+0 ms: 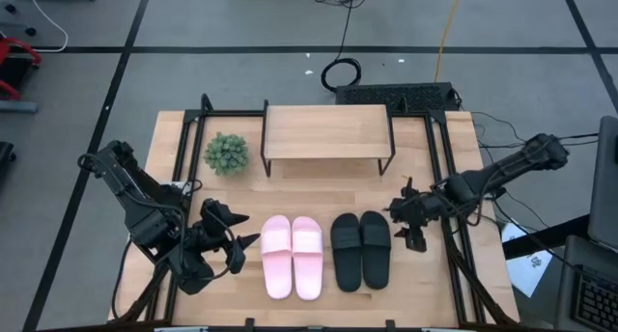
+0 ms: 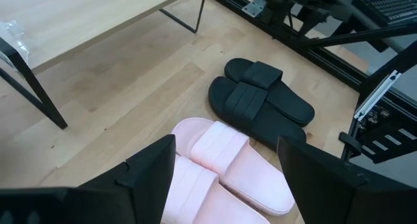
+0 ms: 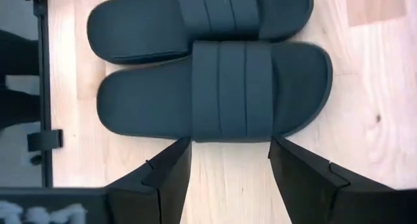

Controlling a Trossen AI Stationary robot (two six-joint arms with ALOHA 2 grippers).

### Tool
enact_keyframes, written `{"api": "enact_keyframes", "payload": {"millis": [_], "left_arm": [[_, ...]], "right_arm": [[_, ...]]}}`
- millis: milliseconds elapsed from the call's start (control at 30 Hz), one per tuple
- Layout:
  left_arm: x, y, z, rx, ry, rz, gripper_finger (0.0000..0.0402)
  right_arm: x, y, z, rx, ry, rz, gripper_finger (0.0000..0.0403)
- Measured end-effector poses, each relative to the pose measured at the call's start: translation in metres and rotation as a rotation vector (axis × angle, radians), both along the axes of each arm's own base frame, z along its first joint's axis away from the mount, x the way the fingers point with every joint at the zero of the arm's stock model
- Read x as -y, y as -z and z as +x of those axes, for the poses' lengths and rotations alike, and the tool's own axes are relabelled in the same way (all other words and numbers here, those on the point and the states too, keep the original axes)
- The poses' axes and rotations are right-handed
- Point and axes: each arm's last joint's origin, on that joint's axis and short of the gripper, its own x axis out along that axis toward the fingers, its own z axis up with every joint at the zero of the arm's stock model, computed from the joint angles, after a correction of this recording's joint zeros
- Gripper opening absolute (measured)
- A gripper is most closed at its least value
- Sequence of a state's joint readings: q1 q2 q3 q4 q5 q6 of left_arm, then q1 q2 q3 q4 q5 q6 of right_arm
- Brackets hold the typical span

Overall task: Pick and place slides into the shelf
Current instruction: Put the right black slipper on the shelf

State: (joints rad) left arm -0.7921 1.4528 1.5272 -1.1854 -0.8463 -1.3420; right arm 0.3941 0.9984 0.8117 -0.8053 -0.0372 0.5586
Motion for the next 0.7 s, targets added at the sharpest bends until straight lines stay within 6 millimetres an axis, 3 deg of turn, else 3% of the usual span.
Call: {"api": "enact_keyframes", "payload": {"millis": [233,400,700], "left_arm": [[0.0,0.0,0.0,0.002,-0.004,-0.004,0.0271],[-0.002,0.0,0.001,0.006,-0.02,-0.016,0.0271],[-0.005,0.0,0.005,0.005,-0.043,-0.03,0.0271]], "right_arm": [[0.017,0.02,-0.002,0.144,0.024,0.202,0.0196],[0.027,0.04,-0.006,0.078,0.017,0.29,0.0196],[0.045,0.047,-0.003,0.137,-0.001,0.264,0.0196]]}}
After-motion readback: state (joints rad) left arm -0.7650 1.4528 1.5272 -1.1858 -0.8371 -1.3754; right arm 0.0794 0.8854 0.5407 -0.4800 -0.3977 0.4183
